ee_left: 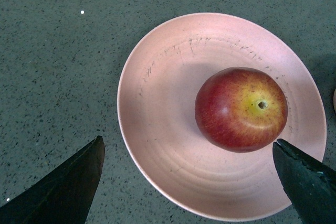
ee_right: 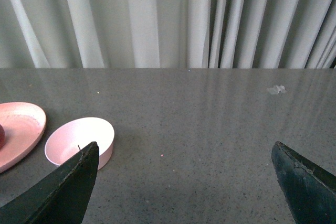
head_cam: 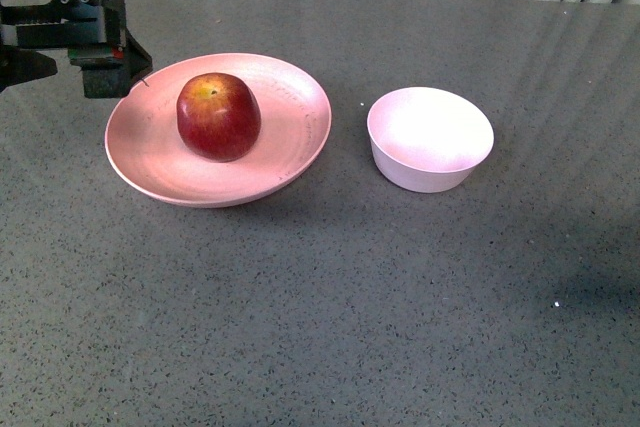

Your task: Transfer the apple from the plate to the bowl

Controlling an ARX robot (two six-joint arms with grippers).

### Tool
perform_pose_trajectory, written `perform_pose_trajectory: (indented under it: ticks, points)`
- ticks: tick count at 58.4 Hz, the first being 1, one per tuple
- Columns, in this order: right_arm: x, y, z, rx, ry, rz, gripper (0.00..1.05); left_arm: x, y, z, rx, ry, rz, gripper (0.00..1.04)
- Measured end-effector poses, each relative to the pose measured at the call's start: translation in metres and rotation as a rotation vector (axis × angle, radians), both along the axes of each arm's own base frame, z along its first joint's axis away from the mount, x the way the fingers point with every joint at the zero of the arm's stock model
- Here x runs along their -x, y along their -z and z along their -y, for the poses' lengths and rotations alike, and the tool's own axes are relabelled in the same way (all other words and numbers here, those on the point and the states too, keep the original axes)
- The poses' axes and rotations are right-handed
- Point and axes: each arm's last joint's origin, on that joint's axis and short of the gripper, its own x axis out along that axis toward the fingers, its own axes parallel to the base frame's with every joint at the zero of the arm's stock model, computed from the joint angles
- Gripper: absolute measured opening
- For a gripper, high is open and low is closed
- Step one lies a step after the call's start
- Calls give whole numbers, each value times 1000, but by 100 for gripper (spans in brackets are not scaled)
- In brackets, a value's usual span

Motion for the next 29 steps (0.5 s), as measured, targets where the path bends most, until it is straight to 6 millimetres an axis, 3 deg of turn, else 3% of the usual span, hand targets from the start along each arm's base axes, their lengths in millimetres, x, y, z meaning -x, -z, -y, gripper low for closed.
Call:
perform_pose_trajectory:
  ticks: [29]
  points:
    - [0, 0, 0, 0, 0, 0, 96, -23, 20, 35, -20, 69, -31, 96]
